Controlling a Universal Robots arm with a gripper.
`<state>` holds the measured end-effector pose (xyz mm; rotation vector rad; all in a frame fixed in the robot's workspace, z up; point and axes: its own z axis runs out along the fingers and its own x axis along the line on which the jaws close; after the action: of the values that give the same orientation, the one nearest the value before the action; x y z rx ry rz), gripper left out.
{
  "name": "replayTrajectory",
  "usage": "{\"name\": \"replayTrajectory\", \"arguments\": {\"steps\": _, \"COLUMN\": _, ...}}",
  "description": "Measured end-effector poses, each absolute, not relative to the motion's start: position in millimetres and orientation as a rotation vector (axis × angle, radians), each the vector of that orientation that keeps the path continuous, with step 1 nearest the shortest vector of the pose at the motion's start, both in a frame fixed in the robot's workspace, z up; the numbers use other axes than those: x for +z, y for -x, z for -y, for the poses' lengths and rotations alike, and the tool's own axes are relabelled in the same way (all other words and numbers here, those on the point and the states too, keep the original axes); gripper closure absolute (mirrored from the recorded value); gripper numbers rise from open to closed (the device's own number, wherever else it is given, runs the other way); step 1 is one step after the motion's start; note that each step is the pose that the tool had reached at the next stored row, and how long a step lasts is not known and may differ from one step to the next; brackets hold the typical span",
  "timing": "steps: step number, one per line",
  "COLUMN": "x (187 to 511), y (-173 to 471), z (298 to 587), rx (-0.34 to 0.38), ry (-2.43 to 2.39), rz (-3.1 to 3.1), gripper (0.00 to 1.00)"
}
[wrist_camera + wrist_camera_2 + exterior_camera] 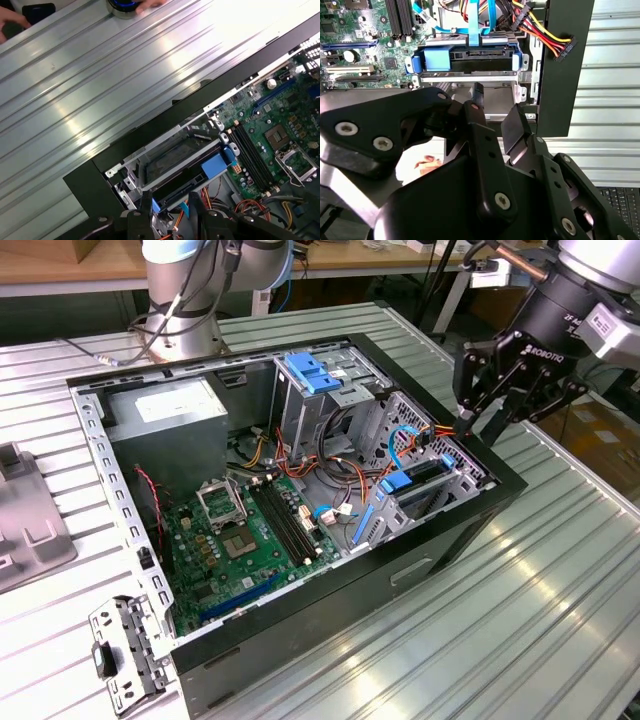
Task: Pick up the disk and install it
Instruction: 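Insert the first disk wire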
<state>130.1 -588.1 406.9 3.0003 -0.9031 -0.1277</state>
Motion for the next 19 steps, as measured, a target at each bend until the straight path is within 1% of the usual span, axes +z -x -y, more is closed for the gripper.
{"name": "replayTrajectory", "arguments": {"steps": 19, "x": 405.9, "y": -164.3, "z": 588.1, "rx": -0.128, "ry": -3.0, "rz": 0.903, "gripper": 0.58}}
